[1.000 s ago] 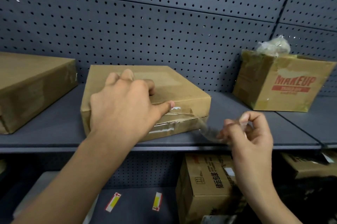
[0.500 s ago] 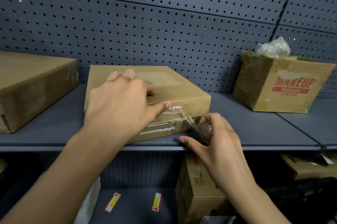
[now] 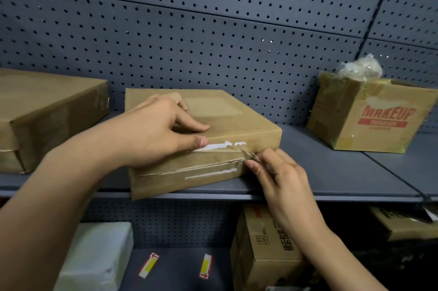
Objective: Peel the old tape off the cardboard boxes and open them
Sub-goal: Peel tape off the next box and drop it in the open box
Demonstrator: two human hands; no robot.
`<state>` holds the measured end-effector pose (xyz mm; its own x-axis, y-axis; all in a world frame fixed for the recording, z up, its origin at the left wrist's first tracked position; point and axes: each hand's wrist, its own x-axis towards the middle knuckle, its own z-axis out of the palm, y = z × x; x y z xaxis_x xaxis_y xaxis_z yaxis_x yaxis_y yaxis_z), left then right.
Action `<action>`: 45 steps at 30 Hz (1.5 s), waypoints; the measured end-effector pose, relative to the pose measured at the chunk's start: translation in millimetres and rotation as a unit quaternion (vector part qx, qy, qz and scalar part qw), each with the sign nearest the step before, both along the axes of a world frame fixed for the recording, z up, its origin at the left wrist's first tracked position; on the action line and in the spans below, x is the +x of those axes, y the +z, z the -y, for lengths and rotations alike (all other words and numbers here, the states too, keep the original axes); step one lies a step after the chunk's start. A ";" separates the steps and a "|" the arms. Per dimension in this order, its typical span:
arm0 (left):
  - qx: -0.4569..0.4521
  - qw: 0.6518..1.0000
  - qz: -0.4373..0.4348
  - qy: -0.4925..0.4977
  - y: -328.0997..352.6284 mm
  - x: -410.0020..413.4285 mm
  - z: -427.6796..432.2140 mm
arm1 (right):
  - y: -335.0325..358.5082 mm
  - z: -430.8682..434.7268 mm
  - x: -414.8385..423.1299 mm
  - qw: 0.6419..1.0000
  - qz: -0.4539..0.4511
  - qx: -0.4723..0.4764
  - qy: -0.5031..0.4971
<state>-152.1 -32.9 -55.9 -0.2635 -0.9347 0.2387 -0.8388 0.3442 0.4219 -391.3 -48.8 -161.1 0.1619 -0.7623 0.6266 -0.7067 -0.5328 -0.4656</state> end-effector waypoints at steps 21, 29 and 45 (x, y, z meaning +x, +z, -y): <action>-0.060 0.990 0.002 0.126 -16.1 -39.5 -11.8 | -10.1 -59.6 2.1 0.977 0.109 -0.183 -0.023; -0.062 0.988 0.018 0.139 -14.1 -42.1 -14.5 | -6.9 -47.7 5.6 0.945 0.326 -0.007 -0.011; -0.059 0.986 0.054 0.149 -15.1 -45.3 -16.6 | 8.1 -43.7 31.1 0.907 0.412 0.038 0.084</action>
<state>-197.4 -16.4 -71.0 -0.0108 -0.9420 0.3356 -0.9481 0.1163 0.2959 -360.2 -5.1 -152.9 -0.2185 -0.8163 0.5346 -0.0141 -0.5452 -0.8382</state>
